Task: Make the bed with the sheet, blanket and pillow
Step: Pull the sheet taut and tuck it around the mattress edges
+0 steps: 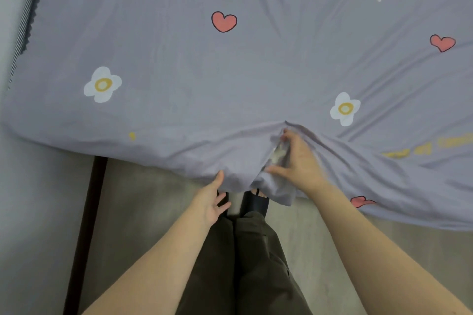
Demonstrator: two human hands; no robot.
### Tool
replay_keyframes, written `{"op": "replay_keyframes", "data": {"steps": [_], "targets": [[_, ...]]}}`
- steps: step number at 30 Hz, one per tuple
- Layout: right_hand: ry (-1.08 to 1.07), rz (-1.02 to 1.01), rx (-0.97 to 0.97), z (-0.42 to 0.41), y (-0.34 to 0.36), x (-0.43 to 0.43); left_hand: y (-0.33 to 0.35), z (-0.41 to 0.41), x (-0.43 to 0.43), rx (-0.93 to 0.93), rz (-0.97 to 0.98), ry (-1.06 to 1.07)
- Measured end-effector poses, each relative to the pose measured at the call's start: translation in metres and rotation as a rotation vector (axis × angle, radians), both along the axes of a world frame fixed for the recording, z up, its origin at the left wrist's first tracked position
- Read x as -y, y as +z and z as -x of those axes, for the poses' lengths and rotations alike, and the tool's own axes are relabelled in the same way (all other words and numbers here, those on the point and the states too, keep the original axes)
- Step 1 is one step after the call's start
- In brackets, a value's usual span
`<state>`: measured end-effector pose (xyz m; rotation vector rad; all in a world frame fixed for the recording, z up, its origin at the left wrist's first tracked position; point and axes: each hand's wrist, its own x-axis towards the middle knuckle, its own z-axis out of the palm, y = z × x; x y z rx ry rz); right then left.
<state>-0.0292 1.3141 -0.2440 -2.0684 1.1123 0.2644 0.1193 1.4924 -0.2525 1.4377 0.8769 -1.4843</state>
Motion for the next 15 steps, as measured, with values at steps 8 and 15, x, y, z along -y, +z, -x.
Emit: {"op": "replay_keyframes", "data": {"steps": [8, 15], "targets": [[0.258, 0.442, -0.213, 0.030, -0.006, -0.047, -0.011, -0.020, 0.006, 0.189, -0.075, -0.116], [-0.076, 0.248, 0.039, 0.034, 0.031, -0.096, 0.012, -0.009, -0.030, 0.094, 0.032, 0.304]]}}
